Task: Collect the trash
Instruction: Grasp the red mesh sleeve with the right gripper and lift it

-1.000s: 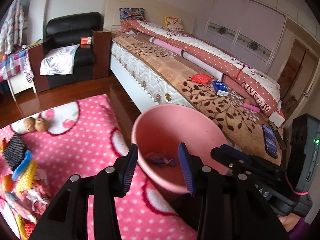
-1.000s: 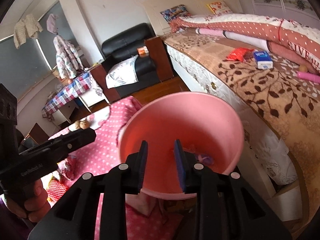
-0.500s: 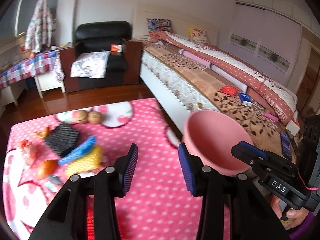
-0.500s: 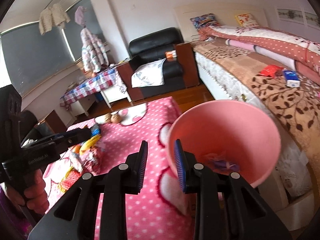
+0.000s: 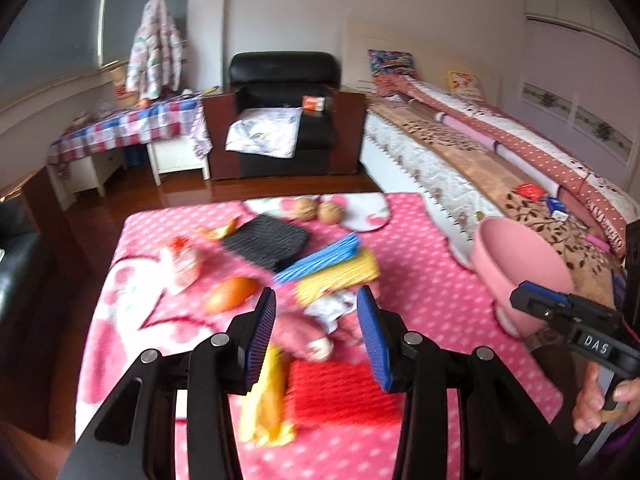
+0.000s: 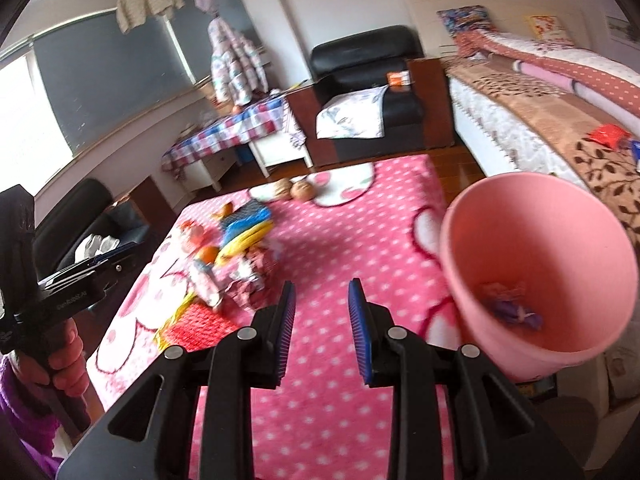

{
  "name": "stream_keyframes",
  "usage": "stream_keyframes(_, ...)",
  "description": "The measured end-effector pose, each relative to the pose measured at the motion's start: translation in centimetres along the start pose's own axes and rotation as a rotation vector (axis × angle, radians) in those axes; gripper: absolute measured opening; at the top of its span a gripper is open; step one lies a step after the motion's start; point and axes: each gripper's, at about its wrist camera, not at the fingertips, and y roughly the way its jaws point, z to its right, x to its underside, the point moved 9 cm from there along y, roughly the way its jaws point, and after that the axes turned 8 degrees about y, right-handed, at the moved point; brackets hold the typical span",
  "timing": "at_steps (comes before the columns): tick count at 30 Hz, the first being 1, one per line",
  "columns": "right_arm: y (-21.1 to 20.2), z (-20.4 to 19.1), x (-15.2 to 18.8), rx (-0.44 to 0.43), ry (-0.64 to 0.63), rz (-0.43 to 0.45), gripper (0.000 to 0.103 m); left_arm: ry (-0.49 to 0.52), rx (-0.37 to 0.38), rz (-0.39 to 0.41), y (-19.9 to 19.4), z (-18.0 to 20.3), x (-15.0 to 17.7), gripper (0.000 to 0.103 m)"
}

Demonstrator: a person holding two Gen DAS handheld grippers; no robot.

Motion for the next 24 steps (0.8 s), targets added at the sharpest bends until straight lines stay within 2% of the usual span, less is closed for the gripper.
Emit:
stream_keyframes(11,2.3,-6.5,3.2,-0.165,-0.151,-0.146,0.028,-0.056,-0.011,-0.090,-1.6,-3.0,6.4,0.041)
stream_keyframes(17,3.9,-10.7,6.6,-0.242,-0.300,-0.283,0.028,-0.084,0.005,-0.131,-1.2,-3.4,8.6,0.041)
stream_keyframes(24,6.2,-12.6,9.3,-0.213,-0.398,-0.373,0.028,-0.115,0.013,-0.140,-0.7,-4.2,9.3,0.041)
